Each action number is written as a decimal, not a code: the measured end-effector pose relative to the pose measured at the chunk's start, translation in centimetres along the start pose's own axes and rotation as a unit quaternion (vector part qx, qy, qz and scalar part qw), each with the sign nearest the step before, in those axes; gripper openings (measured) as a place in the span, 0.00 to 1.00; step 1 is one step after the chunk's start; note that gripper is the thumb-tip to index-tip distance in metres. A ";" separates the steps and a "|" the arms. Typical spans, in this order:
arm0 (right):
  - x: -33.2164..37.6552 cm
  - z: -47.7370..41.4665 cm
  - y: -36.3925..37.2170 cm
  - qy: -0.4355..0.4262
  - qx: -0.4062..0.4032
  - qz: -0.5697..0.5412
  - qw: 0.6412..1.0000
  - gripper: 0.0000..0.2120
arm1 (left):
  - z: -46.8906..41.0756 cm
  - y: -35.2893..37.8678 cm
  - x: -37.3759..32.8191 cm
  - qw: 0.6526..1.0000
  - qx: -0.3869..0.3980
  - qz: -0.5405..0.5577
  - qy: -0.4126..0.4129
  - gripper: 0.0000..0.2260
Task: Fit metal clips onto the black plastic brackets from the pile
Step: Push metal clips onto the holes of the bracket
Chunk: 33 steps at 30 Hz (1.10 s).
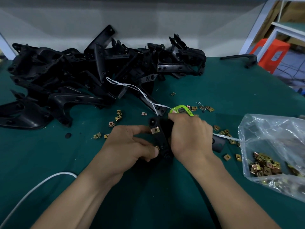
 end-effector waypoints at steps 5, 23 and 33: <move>-0.2 0.0 0.2 0.006 -0.008 0.003 1.000 0.13 | -0.2 0.0 0.2 1.000 -0.009 -0.015 -0.014 0.18; 1.2 0.6 -1.5 -0.026 -0.023 0.054 0.998 0.20 | 0.5 -0.9 -0.8 0.998 0.030 -0.045 0.030 0.22; 0.5 0.4 0.2 -0.006 0.036 -0.005 0.999 0.12 | 0.0 -0.6 -0.1 0.997 0.061 -0.050 -0.004 0.21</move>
Point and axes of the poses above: each hand's wrist, its own z-axis away from the middle knuckle, its own y-axis out of the palm, x = y × z, the point moved 2 cm from there along -z, towards the middle knuckle, and after that the axes turned 10 degrees about x, right-handed, at the moved point
